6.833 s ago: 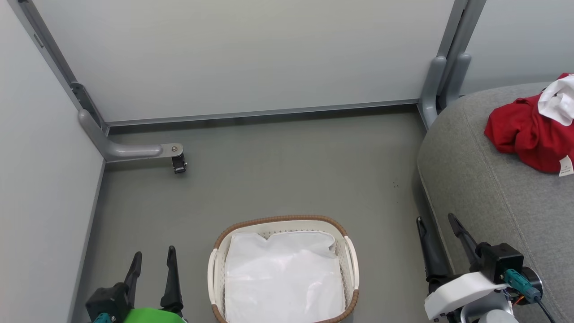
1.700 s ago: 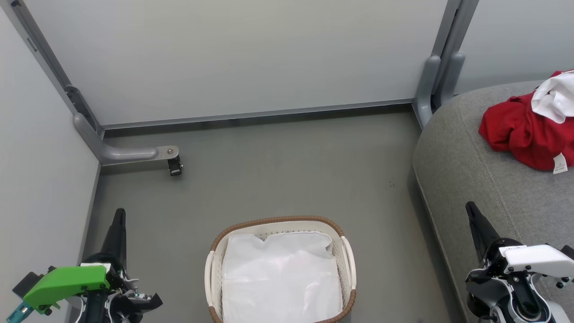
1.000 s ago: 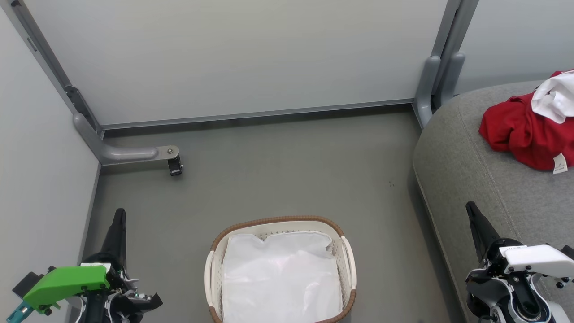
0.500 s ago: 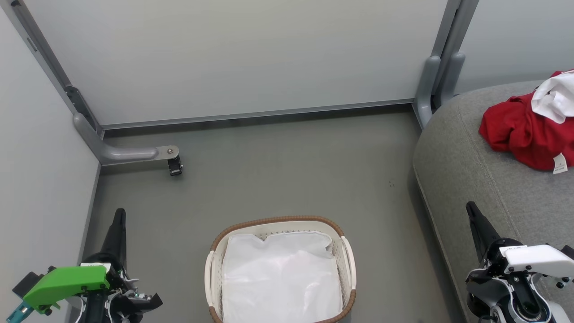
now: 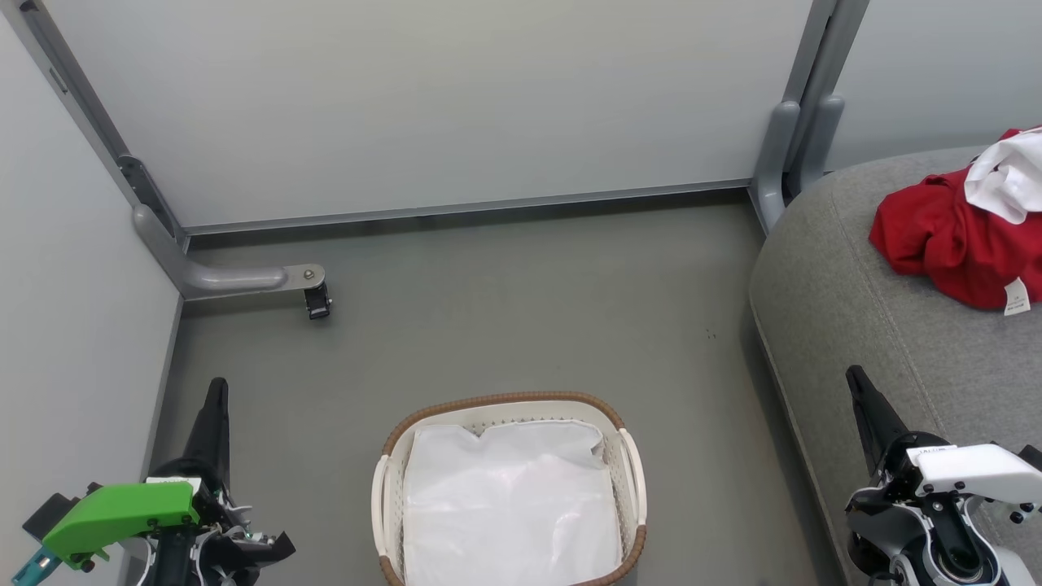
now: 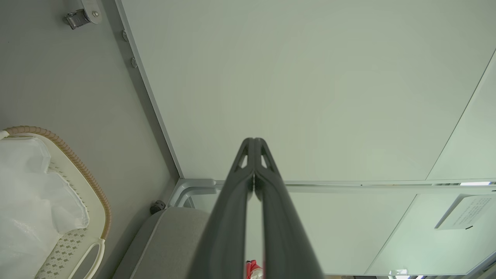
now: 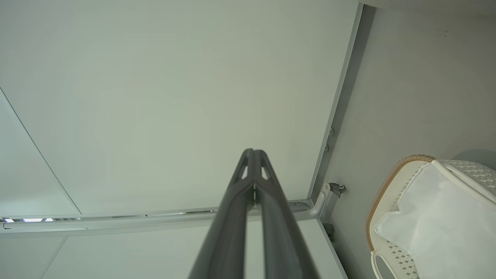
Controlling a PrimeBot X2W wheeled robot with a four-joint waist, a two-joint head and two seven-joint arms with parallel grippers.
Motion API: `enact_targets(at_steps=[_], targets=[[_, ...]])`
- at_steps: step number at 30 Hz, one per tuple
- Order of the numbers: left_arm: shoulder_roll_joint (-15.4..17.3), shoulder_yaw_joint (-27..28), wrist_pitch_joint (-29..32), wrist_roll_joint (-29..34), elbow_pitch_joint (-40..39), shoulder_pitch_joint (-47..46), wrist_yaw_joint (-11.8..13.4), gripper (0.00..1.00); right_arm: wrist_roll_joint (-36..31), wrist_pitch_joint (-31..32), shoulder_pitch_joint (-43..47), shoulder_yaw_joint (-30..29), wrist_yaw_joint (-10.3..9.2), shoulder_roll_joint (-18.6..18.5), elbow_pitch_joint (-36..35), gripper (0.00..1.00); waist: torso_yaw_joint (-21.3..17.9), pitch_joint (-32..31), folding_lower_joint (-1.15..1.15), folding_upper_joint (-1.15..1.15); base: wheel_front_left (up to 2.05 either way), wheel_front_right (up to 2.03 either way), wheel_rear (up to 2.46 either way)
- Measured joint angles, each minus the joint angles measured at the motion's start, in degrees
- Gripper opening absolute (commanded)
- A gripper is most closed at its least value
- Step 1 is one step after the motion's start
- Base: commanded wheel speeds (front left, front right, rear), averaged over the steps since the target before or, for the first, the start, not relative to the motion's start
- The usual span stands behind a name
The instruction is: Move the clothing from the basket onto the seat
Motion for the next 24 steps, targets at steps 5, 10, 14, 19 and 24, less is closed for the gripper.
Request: enact_targets(at_steps=[5, 10, 14, 19, 24], targets=[[-0.01, 0.00, 0.00, 0.00, 0.00, 0.00, 0.00, 0.00, -0.02, 0.00, -0.01, -0.01, 0.00, 0.02, 0.00, 0.00, 0.00, 0.00, 0.00, 0.00, 0.00, 0.00, 0.00], [-0.01, 0.00, 0.00, 0.00, 0.00, 0.00, 0.00, 0.00, -0.05, 0.01, -0.01, -0.03, 0.01, 0.03, 0.00, 0.00, 0.00, 0.00, 0.00, 0.00, 0.00, 0.00, 0.00], [-0.01, 0.00, 0.00, 0.00, 0.00, 0.00, 0.00, 0.00, -0.07, 0.02, -0.01, -0.05, 0.01, 0.04, 0.00, 0.00, 0.00, 0.00, 0.00, 0.00, 0.00, 0.00, 0.00], [-0.01, -0.01, 0.00, 0.00, 0.00, 0.00, 0.00, 0.00, -0.07, 0.10, -0.01, -0.08, 0.00, 0.05, 0.00, 0.00, 0.00, 0.00, 0.00, 0.00, 0.00, 0.00, 0.00], [-0.01, -0.01, 0.00, 0.00, 0.00, 0.00, 0.00, 0.00, -0.08, 0.19, -0.01, -0.10, 0.00, 0.07, 0.00, 0.00, 0.00, 0.00, 0.00, 0.00, 0.00, 0.00, 0.00]])
